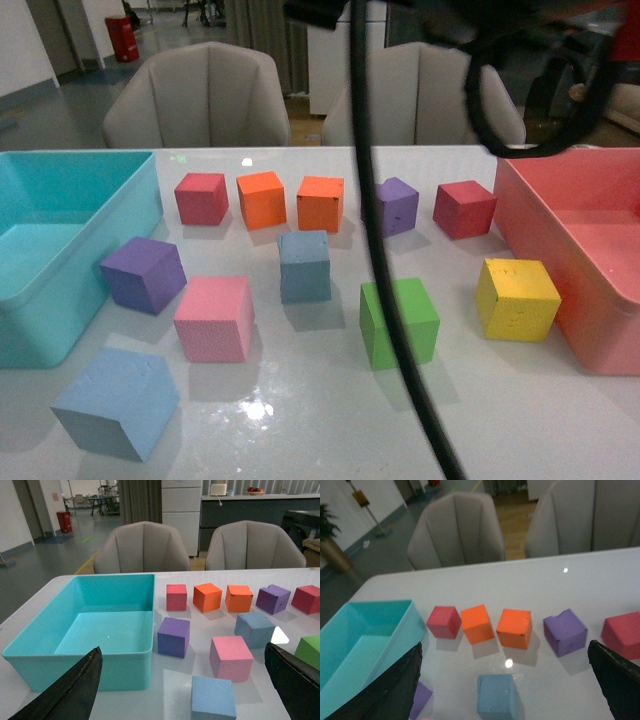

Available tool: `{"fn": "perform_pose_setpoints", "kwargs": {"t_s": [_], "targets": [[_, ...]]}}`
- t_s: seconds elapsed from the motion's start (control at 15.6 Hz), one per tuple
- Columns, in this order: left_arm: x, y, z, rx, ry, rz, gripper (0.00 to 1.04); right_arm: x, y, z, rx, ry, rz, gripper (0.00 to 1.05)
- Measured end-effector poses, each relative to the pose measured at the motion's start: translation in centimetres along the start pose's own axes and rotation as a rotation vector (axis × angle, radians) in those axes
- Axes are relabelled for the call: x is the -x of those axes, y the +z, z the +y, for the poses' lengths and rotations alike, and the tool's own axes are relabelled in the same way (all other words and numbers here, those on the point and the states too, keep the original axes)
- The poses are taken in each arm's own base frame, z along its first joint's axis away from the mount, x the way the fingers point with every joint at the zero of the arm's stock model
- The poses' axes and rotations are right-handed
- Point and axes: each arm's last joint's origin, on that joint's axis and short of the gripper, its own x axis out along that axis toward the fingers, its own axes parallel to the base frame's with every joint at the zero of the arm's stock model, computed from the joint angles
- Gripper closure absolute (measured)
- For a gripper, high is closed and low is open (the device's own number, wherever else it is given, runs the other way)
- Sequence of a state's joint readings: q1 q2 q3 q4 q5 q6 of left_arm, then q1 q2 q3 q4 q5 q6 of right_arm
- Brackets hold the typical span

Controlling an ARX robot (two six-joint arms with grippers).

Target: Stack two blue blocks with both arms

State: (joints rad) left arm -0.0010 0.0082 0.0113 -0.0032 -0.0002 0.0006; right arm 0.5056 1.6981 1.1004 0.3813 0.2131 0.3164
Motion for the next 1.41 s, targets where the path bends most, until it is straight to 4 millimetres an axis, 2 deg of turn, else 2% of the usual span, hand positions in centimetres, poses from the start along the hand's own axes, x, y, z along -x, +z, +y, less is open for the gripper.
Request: {"fn": "perform_pose_setpoints", "kwargs": {"t_s": [0.06,0.13,0.19,0.32,0.45,0.58,0.71,0.83,1.41], "targets": [[0.0,0.0,0.0,0.0,0.0,0.0,0.07,2.1,0.1,-0.3,0.01,-0.018,-0.071,0.08],[0.0,0.0,0.0,0.0,0.0,0.0,0.07,4.8,-0.3,-1.3,0.052,-0.11,-0.212,0.18],[0.0,0.0,0.0,0.0,0.0,0.0,0.07,11.2,-2.6,-6.2,0.173,-0.233,-0.249,0.42],[0.0,0.0,0.0,0.0,0.0,0.0,0.07,16.2,-5.0,-10.8,0.216,-0.292,-0.175,0.64],[0.0,0.0,0.0,0.0,0.0,0.0,0.07,19.8,-6.5,-12.9,0.217,-0.278,-0.129,0.83],[0.0,0.0,0.0,0.0,0.0,0.0,0.07,23.4,-6.6,-13.9,0.215,-0.292,-0.189,1.02],[0.0,0.0,0.0,0.0,0.0,-0.002,0.07,24.7,-6.8,-13.3,0.234,-0.252,-0.275,1.03],[0.0,0.0,0.0,0.0,0.0,0.0,0.07,24.5,-8.6,-13.8,0.228,-0.258,-0.23,1.03],[0.0,0.0,0.0,0.0,0.0,0.0,0.07,25.0,-10.0,-13.9,0.23,-0.256,-0.247,1.03]]}}
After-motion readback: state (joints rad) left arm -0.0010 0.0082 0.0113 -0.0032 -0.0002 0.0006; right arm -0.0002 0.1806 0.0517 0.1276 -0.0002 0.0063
